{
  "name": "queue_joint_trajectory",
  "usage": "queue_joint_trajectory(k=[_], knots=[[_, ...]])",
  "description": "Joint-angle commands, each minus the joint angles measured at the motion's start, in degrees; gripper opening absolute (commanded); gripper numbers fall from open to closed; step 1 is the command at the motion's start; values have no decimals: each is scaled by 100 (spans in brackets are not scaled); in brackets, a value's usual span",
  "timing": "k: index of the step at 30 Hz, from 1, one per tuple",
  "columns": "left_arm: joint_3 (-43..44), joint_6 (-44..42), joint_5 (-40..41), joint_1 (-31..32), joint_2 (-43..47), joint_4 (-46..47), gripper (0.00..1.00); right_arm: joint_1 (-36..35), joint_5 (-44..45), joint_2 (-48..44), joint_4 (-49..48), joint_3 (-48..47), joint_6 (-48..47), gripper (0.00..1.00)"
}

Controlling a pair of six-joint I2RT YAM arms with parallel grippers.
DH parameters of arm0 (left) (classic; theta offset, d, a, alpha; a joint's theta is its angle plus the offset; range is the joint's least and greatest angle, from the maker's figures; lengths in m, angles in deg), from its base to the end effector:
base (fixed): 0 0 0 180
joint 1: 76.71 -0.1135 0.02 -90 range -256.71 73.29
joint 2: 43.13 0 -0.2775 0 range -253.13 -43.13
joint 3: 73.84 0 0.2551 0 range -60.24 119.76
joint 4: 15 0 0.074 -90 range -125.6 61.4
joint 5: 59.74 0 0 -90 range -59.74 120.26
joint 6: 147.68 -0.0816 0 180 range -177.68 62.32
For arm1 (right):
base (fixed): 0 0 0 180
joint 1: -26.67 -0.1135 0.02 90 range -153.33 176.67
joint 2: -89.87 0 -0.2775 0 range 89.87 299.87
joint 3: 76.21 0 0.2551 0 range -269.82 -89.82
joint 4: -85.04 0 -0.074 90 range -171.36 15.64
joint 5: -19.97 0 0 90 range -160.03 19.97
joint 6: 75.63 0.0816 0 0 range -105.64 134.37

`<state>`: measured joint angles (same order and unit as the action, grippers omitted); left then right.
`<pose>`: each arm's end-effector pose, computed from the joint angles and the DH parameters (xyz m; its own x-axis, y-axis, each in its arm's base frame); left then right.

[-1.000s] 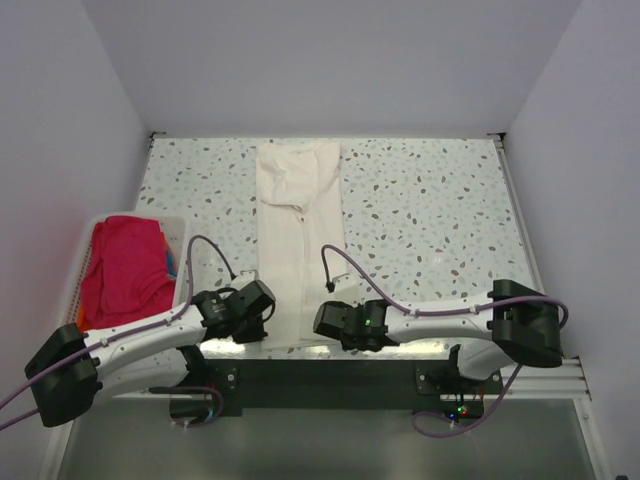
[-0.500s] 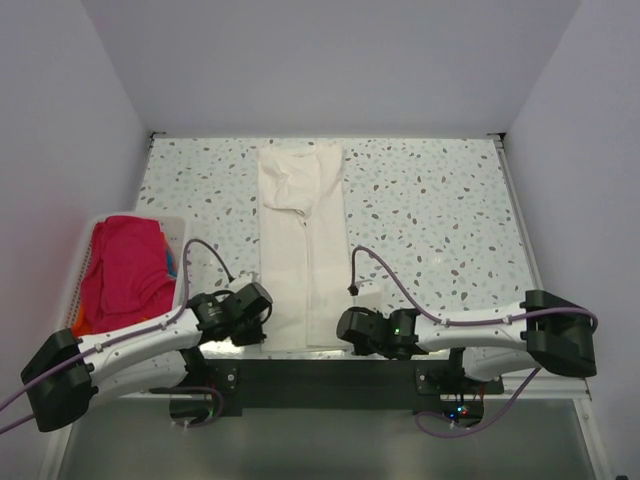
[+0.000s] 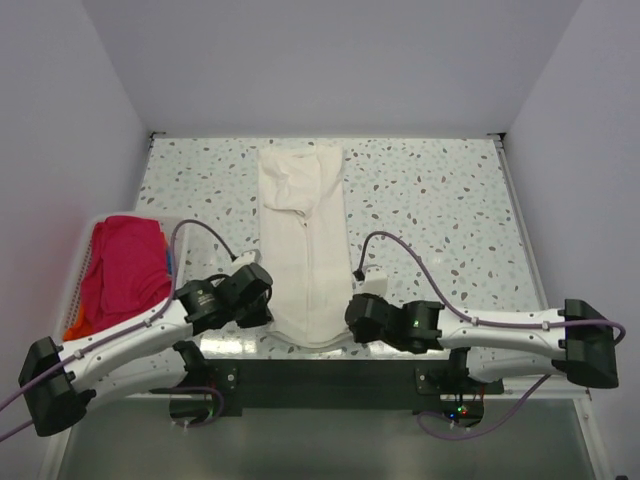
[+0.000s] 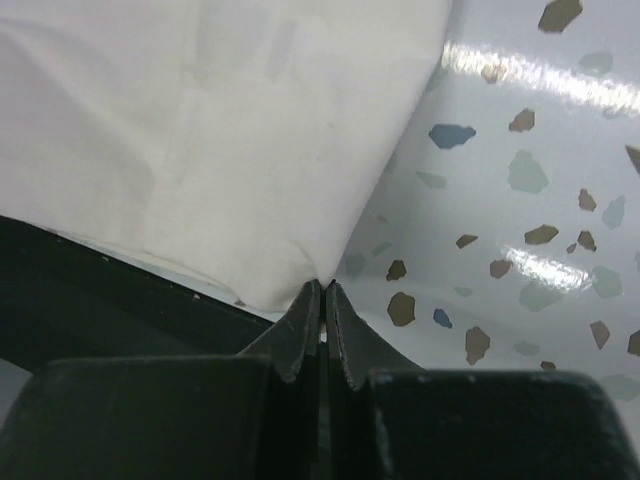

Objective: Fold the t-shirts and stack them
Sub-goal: Fold the tshirt

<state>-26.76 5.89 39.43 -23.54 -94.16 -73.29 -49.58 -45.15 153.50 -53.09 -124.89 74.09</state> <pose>0.1135 -0.1298 0.1749 -0.9039 -0.2679 -0.3336 -0.1431 0.9241 -0.3543 0.0866 0.2096 0.1724 -0.8140 -0.0306 -0.5800 -0.2449 0.9236 0.2951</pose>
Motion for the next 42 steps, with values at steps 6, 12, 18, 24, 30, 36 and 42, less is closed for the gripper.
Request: queue_joint_trajectory(k=[6, 12, 18, 24, 30, 36, 42], knots=[[800, -1205, 314, -1229, -829, 1241, 0, 1374, -53, 807, -585, -1141, -1549, 0], [1485, -1303, 709, -1669, -1989, 2042, 0, 2227, -168, 2186, -1069, -2205, -2306, 0], [2021, -1251, 964, -2152, -2930, 2596, 0, 2896, -256, 3162, -1394, -3049, -2728, 0], [2426, -1285, 1061, -2609, -3616, 2930, 0, 3546, -545, 3699, -1553, -3603, -2835, 0], [2839, -1374, 1017, -2987, -4213, 3054, 0, 4021, -888, 4262, -1527, -4209, -2852, 0], [2910, -1488, 780, -3260, -4618, 3378, 0, 4276, -1117, 4745, -1456, -4763, -2949, 0], [3147, -1795, 402, -3488, -4969, 3713, 0, 4434, -1311, 5176, -1263, -5308, -3098, 0]])
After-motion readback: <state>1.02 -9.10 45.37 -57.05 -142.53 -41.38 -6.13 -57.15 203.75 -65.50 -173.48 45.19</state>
